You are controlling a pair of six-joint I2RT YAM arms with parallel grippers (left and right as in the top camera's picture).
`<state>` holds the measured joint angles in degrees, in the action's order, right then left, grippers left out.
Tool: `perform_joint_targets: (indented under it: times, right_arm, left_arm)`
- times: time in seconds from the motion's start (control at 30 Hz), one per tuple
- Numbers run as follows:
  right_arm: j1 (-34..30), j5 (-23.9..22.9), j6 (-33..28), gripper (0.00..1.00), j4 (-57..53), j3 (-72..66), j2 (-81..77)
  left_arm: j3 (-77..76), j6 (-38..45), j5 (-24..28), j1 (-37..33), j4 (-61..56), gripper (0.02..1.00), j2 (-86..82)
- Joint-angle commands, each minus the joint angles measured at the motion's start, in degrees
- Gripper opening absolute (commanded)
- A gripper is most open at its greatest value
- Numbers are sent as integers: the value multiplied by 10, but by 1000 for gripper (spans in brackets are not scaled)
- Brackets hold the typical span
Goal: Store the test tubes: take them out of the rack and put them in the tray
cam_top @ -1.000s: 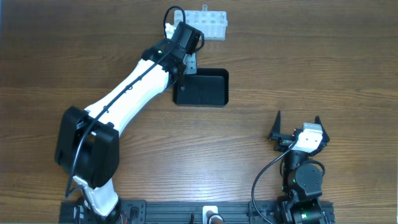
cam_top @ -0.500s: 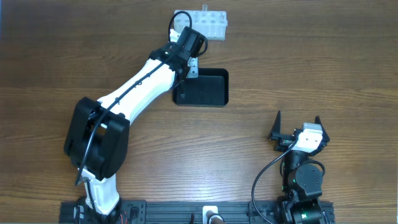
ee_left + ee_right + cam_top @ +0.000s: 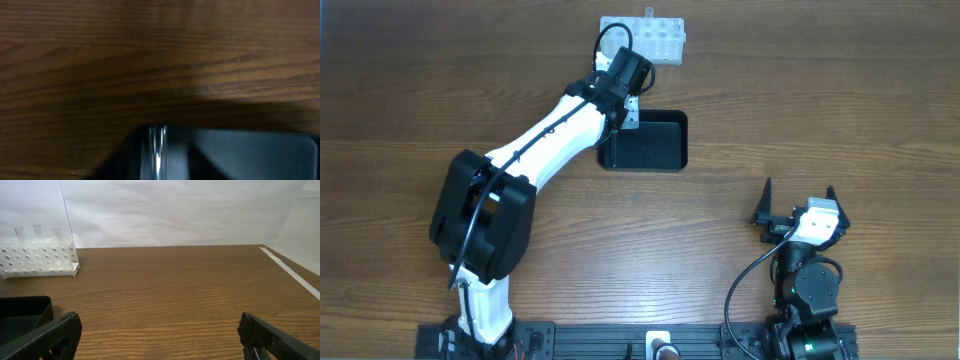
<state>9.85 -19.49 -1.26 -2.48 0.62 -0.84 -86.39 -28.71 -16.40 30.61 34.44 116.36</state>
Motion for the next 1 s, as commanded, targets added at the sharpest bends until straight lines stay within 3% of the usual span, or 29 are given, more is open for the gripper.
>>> perform_joint_targets:
  times: [0.03, 0.17, 0.5, 1.0]
  right_arm:
    - [3, -1, 5, 993, -1, -3, 5]
    - [3, -1, 5, 991, -1, -3, 5]
    - [3, -1, 5, 993, -1, -3, 5]
    - [3, -1, 5, 993, -1, -3, 5]
  left_arm:
    - [1, 7, -60, 16, -28, 564, -79]
    - [1, 62, -87, 17, -101, 660, -119]
    - [0, 120, -92, 1, -288, 691, -89]
    - [-217, 142, -87, -13, -205, 691, 114]
